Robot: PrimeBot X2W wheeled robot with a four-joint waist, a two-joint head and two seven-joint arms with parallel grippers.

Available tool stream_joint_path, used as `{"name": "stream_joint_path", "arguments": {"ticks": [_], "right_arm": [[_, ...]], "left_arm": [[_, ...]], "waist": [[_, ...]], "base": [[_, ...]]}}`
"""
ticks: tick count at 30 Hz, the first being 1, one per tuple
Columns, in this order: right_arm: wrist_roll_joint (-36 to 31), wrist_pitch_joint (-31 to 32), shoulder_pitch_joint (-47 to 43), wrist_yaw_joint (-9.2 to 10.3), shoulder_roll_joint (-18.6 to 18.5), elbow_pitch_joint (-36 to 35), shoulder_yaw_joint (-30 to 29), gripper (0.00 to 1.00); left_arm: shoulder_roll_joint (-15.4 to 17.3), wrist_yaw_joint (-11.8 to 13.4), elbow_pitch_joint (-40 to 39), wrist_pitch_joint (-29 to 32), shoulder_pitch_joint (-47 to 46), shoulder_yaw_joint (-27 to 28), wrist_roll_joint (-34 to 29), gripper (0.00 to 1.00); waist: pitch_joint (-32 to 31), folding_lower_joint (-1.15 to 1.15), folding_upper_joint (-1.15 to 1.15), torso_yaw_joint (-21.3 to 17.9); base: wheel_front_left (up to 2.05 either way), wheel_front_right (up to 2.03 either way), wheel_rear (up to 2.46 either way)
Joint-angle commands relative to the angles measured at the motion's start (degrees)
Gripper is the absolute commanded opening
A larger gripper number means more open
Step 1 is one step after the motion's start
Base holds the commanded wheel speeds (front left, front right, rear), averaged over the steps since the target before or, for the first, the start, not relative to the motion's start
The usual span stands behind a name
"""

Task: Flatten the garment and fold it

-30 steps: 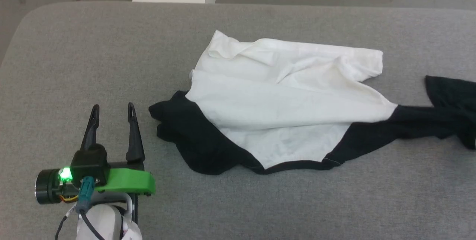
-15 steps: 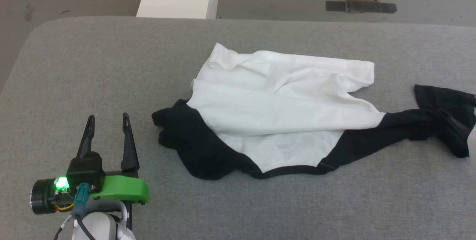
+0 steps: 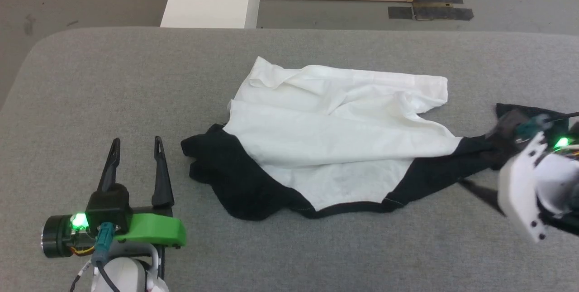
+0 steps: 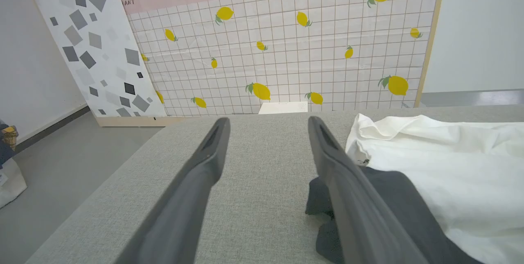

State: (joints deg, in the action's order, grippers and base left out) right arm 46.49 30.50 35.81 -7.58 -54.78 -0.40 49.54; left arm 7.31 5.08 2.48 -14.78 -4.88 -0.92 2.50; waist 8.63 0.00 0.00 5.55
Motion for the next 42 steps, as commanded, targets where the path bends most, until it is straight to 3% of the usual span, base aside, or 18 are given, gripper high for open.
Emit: {"name": "stream_joint_path", "arguments": {"ticks": [1,9,15,20,21,22,23,30,34,37,42], "right_arm": [[-0.40,1.52,1.25,0.09,1.58,0.65,1.42,1.00],[-3.60,2.54,7.09,0.09,8.38,12.17,10.00,1.00],[-2.92,-0.75,9.62,0.09,11.09,20.83,16.18,1.00],[-0.32,-3.88,9.26,0.09,12.61,23.92,21.25,1.00],[0.31,-4.73,9.12,0.09,12.86,24.22,21.82,0.77],[0.60,-5.99,9.14,0.09,13.01,24.33,22.12,0.04],[0.98,-7.52,9.15,0.09,13.05,24.68,22.37,0.00],[1.82,-18.04,10.83,0.09,11.07,23.14,22.67,0.00],[3.22,-23.41,10.08,0.09,8.89,19.60,21.11,0.00],[2.95,-26.04,8.68,0.09,6.77,17.06,19.19,0.00],[1.91,-27.02,5.08,0.09,5.10,13.85,16.25,0.00]], "left_arm": [[-0.50,-0.34,-0.29,-0.22,-0.58,-0.17,-0.27,1.00],[-1.32,-0.96,-0.40,-0.22,-2.52,-0.56,-0.60,1.00],[-1.58,-1.41,-0.09,-0.22,-4.24,-0.63,-0.80,1.00],[-1.82,-1.81,0.66,-0.22,-5.21,-0.74,-0.86,1.00],[-1.83,-1.95,0.88,-0.22,-5.27,-0.78,-0.89,1.00],[-1.83,-2.08,1.08,-0.22,-5.28,-0.83,-0.94,1.00],[-1.77,-2.26,1.31,-0.22,-5.26,-0.92,-1.06,1.00],[0.52,-3.77,0.45,-0.22,-5.39,-0.95,-1.89,1.00],[2.75,-7.41,0.43,-0.22,-5.80,-3.01,-2.10,1.00],[5.62,-10.87,3.12,0.40,-6.33,-6.96,-2.28,1.00],[12.18,-12.50,3.17,8.82,-8.19,-19.17,0.15,1.00]], "waist": [[0.98,0.00,0.00,0.76],[4.80,0.00,0.00,2.26],[7.36,0.00,0.00,2.88],[8.17,0.00,0.00,2.69],[8.09,0.00,0.00,2.50],[7.93,0.00,0.00,2.34],[7.57,0.00,0.00,2.15],[3.40,0.00,0.00,0.84],[0.63,0.00,0.00,0.66],[-0.80,0.00,0.00,0.58],[-1.62,0.00,0.00,0.13]], "base": [[0.00,0.00,0.00],[0.00,0.00,0.00],[0.00,0.00,0.00],[0.00,0.00,0.00],[0.00,0.00,0.00],[0.00,0.00,0.00],[0.00,0.00,0.00],[0.00,0.00,0.00],[0.00,0.00,0.00],[0.00,0.00,0.00],[0.00,0.00,0.00]]}}
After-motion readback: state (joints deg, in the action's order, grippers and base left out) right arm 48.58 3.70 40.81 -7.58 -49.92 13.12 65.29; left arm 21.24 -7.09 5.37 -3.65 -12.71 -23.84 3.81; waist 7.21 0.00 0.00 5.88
